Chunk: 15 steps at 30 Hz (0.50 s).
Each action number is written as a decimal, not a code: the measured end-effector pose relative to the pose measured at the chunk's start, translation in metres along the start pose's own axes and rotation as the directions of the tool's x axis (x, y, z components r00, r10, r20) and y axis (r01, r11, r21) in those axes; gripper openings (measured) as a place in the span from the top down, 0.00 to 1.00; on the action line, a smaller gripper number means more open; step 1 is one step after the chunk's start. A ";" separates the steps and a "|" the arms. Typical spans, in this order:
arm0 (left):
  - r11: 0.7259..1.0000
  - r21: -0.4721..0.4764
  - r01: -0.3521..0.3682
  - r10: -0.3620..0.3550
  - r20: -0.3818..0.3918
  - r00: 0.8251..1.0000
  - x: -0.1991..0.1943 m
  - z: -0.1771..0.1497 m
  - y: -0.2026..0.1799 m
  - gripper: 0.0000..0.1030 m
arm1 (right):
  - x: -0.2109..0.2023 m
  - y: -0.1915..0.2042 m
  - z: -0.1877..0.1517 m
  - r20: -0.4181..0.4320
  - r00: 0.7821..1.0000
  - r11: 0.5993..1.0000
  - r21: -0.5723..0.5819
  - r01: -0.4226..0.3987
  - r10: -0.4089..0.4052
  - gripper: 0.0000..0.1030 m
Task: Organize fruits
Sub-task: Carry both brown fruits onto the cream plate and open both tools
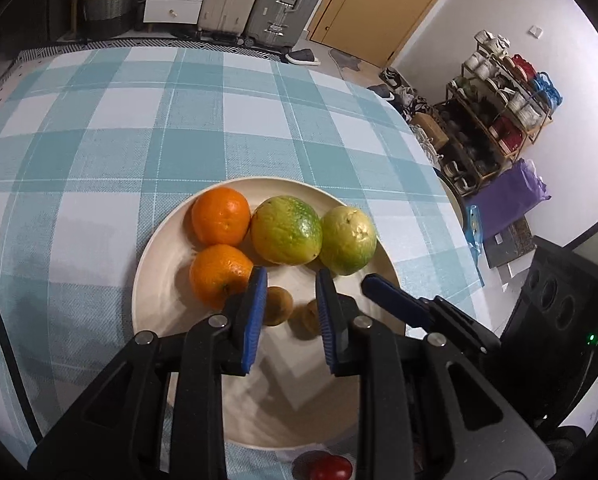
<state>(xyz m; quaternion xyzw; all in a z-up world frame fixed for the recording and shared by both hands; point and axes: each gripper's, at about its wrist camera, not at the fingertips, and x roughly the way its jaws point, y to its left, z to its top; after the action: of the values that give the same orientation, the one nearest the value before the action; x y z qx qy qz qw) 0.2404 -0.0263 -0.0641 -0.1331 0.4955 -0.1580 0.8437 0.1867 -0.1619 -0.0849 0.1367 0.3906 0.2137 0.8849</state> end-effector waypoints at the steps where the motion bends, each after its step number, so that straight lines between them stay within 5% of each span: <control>1: 1.000 0.001 -0.001 0.001 0.002 1.000 -0.002 -0.001 0.000 0.80 | -0.003 0.000 -0.001 0.005 1.000 1.000 -0.002 0.003 -0.003 0.52; 11: 1.000 -0.012 -0.029 0.029 0.038 0.999 -0.035 -0.020 0.006 0.75 | -0.037 -0.003 -0.010 0.064 0.997 0.999 0.022 0.049 -0.050 0.38; 15: 0.998 -0.004 -0.057 0.057 0.058 0.997 -0.050 -0.033 0.005 0.64 | -0.050 0.000 -0.014 0.080 0.995 0.998 0.029 0.055 -0.057 0.35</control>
<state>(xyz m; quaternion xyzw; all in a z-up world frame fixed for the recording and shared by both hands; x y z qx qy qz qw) 0.1892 -0.0036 -0.0416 -0.1245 0.4748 -0.1294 0.8616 0.1462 -0.1849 -0.0628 0.1462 0.3612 0.1780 0.9036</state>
